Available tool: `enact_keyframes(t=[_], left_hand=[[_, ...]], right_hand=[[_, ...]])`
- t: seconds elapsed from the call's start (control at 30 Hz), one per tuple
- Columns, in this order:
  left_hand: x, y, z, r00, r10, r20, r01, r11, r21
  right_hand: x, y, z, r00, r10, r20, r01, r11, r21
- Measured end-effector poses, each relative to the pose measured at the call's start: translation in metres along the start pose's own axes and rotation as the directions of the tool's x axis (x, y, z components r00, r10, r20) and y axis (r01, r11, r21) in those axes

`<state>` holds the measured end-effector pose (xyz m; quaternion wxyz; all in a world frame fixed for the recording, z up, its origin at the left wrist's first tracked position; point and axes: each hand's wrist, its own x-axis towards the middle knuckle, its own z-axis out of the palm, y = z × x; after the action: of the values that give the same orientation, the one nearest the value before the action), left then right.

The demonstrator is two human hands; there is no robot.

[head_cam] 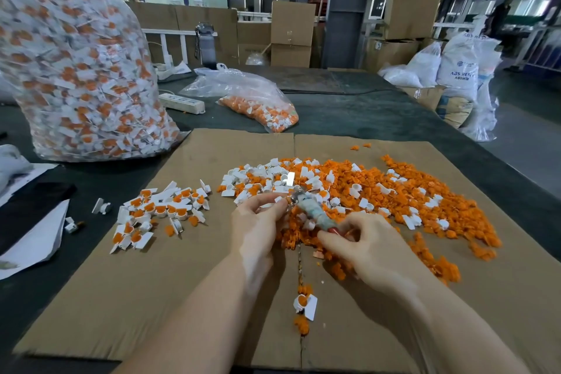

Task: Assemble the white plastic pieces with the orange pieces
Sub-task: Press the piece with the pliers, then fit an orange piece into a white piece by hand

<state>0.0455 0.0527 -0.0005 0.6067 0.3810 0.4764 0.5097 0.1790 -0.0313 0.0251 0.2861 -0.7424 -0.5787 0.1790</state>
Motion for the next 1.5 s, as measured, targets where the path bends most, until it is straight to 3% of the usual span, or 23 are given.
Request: enact_keyframes(t=[0.1, 0.2, 0.3, 0.53, 0.6, 0.67, 0.73, 0.83, 0.97, 1.33, 1.5], left_hand=[[-0.004, -0.006, -0.008, 0.992, 0.101, 0.070, -0.109, 0.986, 0.128], [-0.008, -0.013, -0.010, 0.960, 0.219, 0.175, -0.266, 0.908, 0.325], [-0.007, -0.017, -0.010, 0.941, 0.273, 0.201, -0.335, 0.838, 0.431], [-0.006, -0.019, -0.009, 0.928, 0.313, 0.202, -0.372, 0.800, 0.471], [-0.006, -0.019, -0.009, 0.924, 0.319, 0.213, -0.383, 0.786, 0.486], [-0.006, -0.018, -0.010, 0.924, 0.313, 0.219, -0.382, 0.785, 0.488], [-0.006, -0.017, -0.011, 0.918, 0.322, 0.230, -0.396, 0.769, 0.503], [-0.005, -0.017, -0.012, 0.900, 0.342, 0.271, -0.436, 0.722, 0.537], [-0.006, -0.019, -0.013, 0.893, 0.332, 0.303, -0.448, 0.711, 0.541], [-0.008, -0.022, -0.013, 0.886, 0.333, 0.324, -0.464, 0.678, 0.570], [-0.010, -0.021, -0.013, 0.893, 0.344, 0.290, -0.449, 0.719, 0.530]], right_hand=[[0.004, 0.016, -0.003, 0.985, 0.053, -0.163, -0.069, 0.993, -0.094], [0.010, 0.033, -0.009, 0.942, 0.060, -0.330, -0.164, 0.940, -0.298], [0.014, 0.047, -0.011, 0.933, 0.037, -0.359, -0.220, 0.848, -0.482], [0.014, 0.050, -0.004, 0.926, 0.020, -0.377, -0.276, 0.715, -0.642], [0.015, 0.042, 0.001, 0.913, -0.131, -0.386, -0.135, 0.796, -0.590], [0.015, 0.029, 0.011, 0.871, -0.330, -0.364, 0.137, 0.874, -0.466], [0.013, 0.015, 0.023, 0.819, -0.461, -0.341, 0.350, 0.873, -0.341], [0.010, 0.006, 0.036, 0.796, -0.532, -0.289, 0.479, 0.845, -0.238], [0.008, 0.008, 0.041, 0.781, -0.544, -0.307, 0.512, 0.839, -0.185], [0.007, 0.010, 0.046, 0.753, -0.587, -0.298, 0.528, 0.809, -0.258], [0.006, 0.015, 0.043, 0.755, -0.486, -0.440, 0.467, 0.870, -0.158]])
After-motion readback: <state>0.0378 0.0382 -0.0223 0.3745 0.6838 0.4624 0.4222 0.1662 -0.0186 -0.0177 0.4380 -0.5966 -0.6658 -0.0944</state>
